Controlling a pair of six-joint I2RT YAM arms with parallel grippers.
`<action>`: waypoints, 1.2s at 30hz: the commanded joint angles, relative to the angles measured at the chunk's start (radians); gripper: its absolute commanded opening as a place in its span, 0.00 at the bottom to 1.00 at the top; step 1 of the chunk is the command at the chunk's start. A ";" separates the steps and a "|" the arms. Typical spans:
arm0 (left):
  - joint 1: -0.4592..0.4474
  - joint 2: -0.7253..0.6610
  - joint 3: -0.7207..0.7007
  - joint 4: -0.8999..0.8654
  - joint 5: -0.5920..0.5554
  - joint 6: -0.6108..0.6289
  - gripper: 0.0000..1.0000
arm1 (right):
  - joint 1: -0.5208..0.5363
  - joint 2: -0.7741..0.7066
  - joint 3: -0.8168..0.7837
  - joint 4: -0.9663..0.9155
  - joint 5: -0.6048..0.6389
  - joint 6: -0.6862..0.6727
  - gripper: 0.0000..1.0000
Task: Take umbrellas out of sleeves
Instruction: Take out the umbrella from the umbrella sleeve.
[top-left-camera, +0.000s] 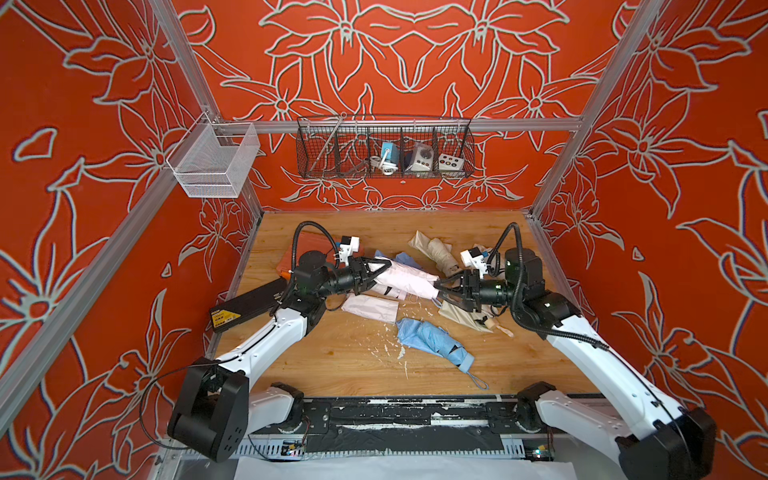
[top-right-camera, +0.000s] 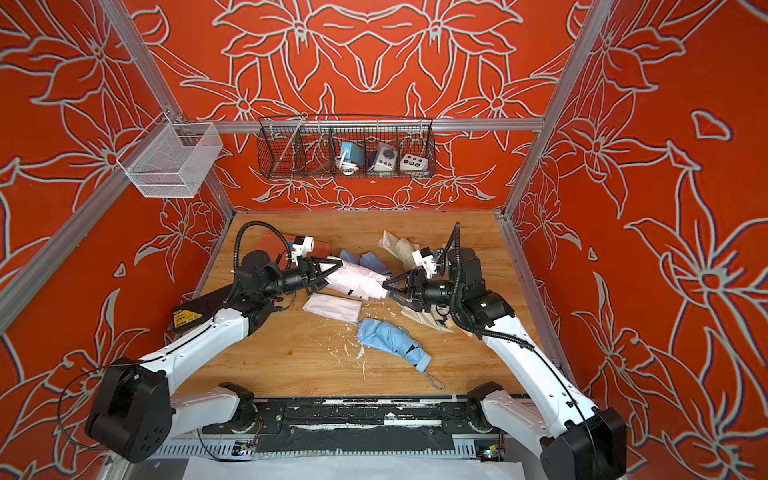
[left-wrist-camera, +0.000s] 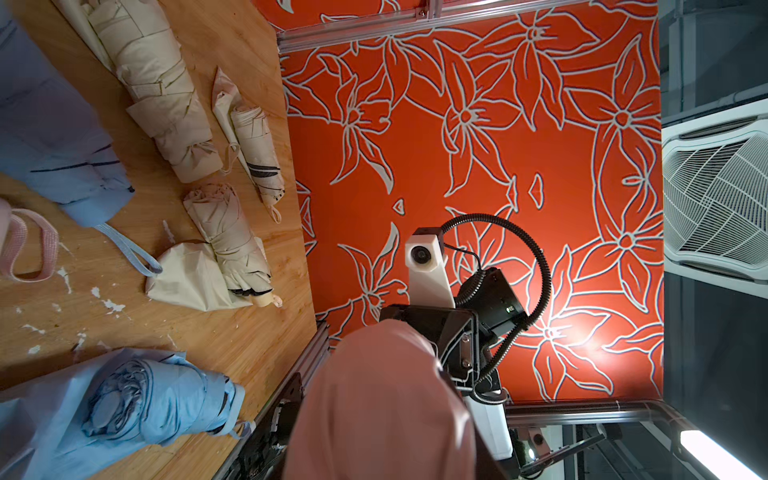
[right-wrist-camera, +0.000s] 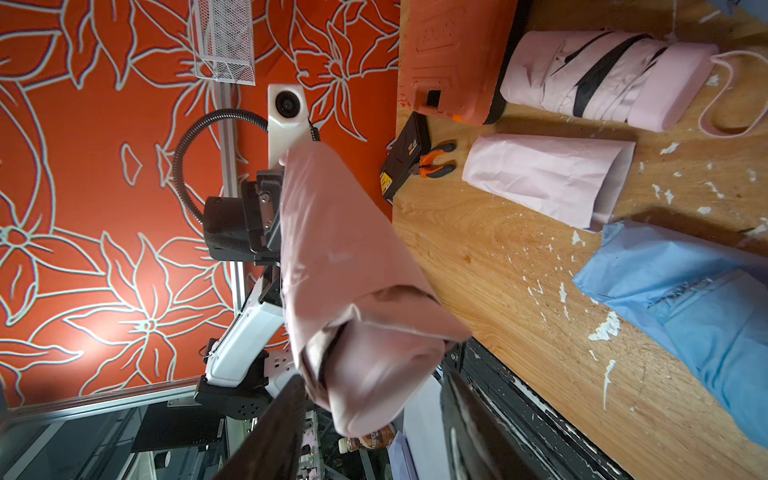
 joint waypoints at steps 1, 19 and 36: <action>0.004 -0.028 -0.001 0.121 0.002 -0.038 0.17 | -0.011 -0.009 -0.029 0.121 -0.005 0.088 0.54; 0.004 -0.039 -0.025 0.172 0.001 -0.068 0.17 | -0.013 0.031 -0.047 0.266 -0.001 0.198 0.45; -0.006 -0.008 -0.014 0.225 -0.006 -0.098 0.17 | 0.014 0.073 -0.039 0.350 -0.032 0.250 0.50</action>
